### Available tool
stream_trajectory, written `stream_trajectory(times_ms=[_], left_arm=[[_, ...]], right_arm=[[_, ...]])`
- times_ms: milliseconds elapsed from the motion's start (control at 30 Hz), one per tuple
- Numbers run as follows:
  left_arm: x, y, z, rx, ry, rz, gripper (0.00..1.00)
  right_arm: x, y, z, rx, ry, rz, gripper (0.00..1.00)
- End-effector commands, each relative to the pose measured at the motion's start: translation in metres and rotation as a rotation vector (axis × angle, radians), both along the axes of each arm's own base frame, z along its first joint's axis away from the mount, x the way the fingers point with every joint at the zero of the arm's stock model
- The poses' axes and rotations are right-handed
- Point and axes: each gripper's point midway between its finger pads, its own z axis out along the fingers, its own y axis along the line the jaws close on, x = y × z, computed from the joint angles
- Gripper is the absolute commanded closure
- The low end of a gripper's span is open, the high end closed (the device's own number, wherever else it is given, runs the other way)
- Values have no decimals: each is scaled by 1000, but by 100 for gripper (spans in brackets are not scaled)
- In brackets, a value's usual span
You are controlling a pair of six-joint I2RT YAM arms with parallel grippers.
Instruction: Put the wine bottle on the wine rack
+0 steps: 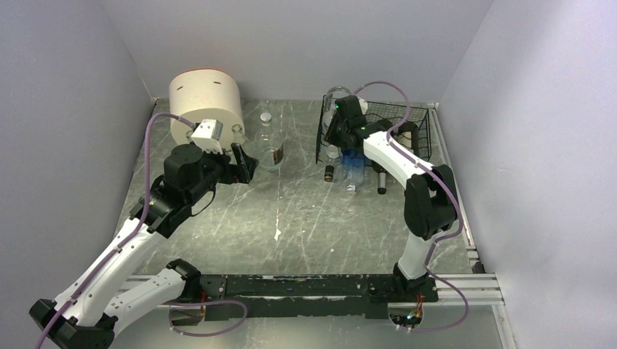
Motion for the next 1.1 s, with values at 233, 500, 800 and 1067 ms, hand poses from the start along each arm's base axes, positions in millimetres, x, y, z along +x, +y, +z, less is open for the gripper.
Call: stream_trajectory(times_ms=[233,500,800,1067], left_arm=[[0,0,1,8,-11,-2,8],[1,-1,1,7,-10,-6,8],[2,-1,4,7,-12,-2,8],[3,1,9,3,-22,15,8]], right_arm=[[48,8,70,49,-225,-44,50],[42,-1,68,2,-201,-54,38],[26,-17,87,-14,-245,-88,33],[9,-21,115,-25,-313,-60,31]])
